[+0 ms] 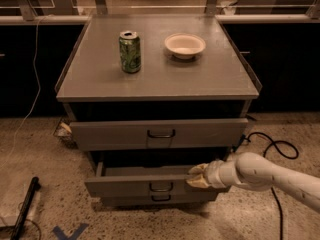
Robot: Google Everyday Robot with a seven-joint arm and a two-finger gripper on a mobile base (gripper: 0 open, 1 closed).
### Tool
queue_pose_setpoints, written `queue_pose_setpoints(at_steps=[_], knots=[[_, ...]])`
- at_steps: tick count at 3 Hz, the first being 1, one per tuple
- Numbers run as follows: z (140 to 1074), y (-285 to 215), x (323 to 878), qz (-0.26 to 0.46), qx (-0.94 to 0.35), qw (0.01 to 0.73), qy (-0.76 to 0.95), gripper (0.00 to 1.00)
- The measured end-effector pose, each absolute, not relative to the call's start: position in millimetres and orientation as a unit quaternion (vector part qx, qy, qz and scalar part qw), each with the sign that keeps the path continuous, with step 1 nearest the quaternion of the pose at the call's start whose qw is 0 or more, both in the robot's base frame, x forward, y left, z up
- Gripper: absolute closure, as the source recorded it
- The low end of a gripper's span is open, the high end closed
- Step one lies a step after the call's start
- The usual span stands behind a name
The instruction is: Open middle drawer
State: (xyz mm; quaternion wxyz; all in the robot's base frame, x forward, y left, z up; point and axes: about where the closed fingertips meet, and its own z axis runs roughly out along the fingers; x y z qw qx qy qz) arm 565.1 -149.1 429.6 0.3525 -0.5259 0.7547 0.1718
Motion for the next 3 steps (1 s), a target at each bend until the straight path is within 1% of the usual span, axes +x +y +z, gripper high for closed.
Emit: queue_pose_setpoints(at_steps=[1, 2, 3], knots=[[429.6, -149.0, 565.1, 0.172, -0.526, 0.353, 0.755, 0.85], [429.5, -148.9, 565.1, 0.172, -0.526, 0.352, 0.755, 0.53], [429.5, -148.9, 565.1, 0.172, -0.526, 0.352, 0.755, 0.3]])
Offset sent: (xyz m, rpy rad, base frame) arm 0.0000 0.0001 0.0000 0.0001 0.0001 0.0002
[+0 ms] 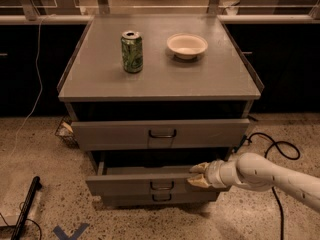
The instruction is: Open middle drawer
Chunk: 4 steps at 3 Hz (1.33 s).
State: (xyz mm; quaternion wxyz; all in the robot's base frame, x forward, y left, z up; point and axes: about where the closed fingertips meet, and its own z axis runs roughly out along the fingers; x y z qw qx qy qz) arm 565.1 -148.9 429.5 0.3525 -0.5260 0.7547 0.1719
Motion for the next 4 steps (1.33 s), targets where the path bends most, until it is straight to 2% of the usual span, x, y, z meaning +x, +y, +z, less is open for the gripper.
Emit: queue_pose_setpoints(at_steps=[1, 2, 4], knots=[[429.5, -148.9, 565.1, 0.172, -0.526, 0.352, 0.755, 0.01], [429.5, -148.9, 565.1, 0.172, -0.526, 0.352, 0.755, 1.0], [421.5, -155.1, 552.7, 0.178, -0.513, 0.355, 0.761, 1.0]])
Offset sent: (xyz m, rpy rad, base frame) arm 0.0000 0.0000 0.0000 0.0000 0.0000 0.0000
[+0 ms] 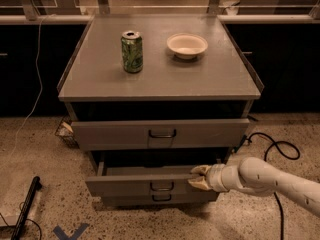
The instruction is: Open middle drawer
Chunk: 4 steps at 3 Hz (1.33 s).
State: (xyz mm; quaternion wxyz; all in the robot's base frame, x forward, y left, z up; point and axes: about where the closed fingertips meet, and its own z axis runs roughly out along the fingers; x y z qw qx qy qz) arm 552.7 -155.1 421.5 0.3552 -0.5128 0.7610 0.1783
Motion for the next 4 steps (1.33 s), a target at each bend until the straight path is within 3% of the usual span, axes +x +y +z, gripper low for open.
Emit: queue_pose_setpoints(at_steps=[2, 3, 4], knots=[[442.5, -155.2, 550.9, 0.167, -0.512, 0.372, 0.756, 1.0], [507.2, -141.2, 504.6, 0.16, -0.519, 0.408, 0.734, 0.97], [502.4, -138.6, 489.5, 0.168, -0.516, 0.404, 0.736, 0.74]])
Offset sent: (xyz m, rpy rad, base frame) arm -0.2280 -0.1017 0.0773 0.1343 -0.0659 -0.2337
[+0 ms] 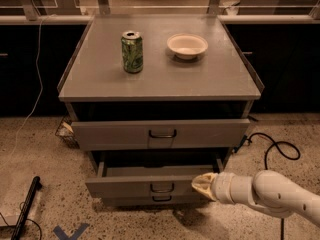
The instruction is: Open middle drawer
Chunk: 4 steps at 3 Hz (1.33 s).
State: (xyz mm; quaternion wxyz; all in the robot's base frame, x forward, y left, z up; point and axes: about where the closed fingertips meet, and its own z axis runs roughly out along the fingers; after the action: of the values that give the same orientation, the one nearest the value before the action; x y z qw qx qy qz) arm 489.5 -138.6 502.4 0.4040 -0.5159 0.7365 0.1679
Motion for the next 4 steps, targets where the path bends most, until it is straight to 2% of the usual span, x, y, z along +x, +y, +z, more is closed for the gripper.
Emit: queue_pose_setpoints(at_steps=[1, 3, 4], knots=[[502.1, -137.9, 494.4, 0.167, -0.518, 0.405, 0.735, 0.43], [486.6, -143.9, 518.5, 0.167, -0.525, 0.392, 0.737, 0.0], [466.3, -155.6, 544.5, 0.165, -0.527, 0.382, 0.741, 0.0]])
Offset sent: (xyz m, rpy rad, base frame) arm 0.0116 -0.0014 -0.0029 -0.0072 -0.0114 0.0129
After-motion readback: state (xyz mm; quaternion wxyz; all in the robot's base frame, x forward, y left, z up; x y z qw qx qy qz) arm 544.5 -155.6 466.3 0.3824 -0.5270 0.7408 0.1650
